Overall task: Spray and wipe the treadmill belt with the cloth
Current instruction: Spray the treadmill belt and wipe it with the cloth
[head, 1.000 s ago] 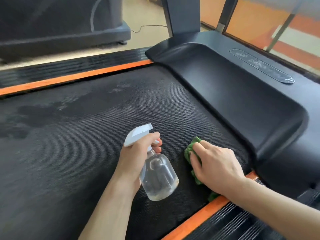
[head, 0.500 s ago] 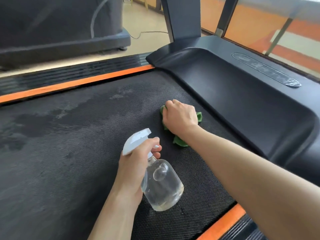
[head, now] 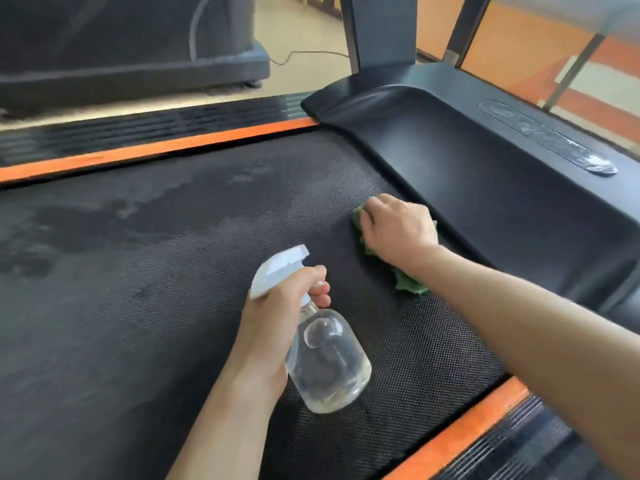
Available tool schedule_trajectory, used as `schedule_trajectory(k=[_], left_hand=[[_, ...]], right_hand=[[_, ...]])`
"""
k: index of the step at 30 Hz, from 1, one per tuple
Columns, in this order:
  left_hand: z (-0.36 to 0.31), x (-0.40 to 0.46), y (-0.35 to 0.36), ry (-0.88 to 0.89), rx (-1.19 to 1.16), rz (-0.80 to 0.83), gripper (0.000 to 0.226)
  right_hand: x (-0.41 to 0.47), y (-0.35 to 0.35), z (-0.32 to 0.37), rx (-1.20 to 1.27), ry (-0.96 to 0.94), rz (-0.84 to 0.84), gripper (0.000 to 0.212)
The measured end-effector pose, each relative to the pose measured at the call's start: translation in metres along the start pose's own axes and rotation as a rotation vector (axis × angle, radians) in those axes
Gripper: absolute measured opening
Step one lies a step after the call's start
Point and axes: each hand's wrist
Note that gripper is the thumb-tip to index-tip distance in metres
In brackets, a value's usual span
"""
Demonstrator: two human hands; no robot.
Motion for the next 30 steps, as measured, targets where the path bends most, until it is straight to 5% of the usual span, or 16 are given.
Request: schedule_trajectory(k=[4,11,15,19,22,27,30], left_hand=[[0.001,-0.021,-0.005,0.105,-0.073,0.019,0.015],[-0.004,-0.031,-0.002,0.117,-0.042,0.019,0.020],[-0.004,-0.033,-0.003,0.137,-0.013,0.029,0.022],[-0.002,-0.033,-0.004,0.151,0.002,0.068,0.018],[-0.003,-0.034,-0.001,0.178,0.044,0.107,0.016],[-0.004,-0.036,0.001,0.184,0.068,0.135,0.013],[-0.001,-0.040,0.002,0.201,0.072,0.158,0.014]], right_hand=[[0.006,0.002,0.006,-0.067,0.157,0.044,0.029],[-0.100,-0.068,0.035,0.258,-0.208,0.035,0.027],[-0.080,-0.048,0.008,0.207,-0.349,-0.006,0.027],[-0.045,-0.030,-0.037,-0.122,0.169,0.034,0.031],[-0.054,-0.042,-0.023,-0.141,0.263,0.091,0.027],[-0.127,-0.090,0.010,0.072,0.019,0.129,0.025],[-0.127,-0.080,-0.018,-0.008,-0.147,0.088,0.027]])
Point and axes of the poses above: each hand's wrist, its own x-axis towards the middle knuckle, its own y-axis out of the palm, z = x × y, and after that the axes turned 11 degrees about -z, right-handed
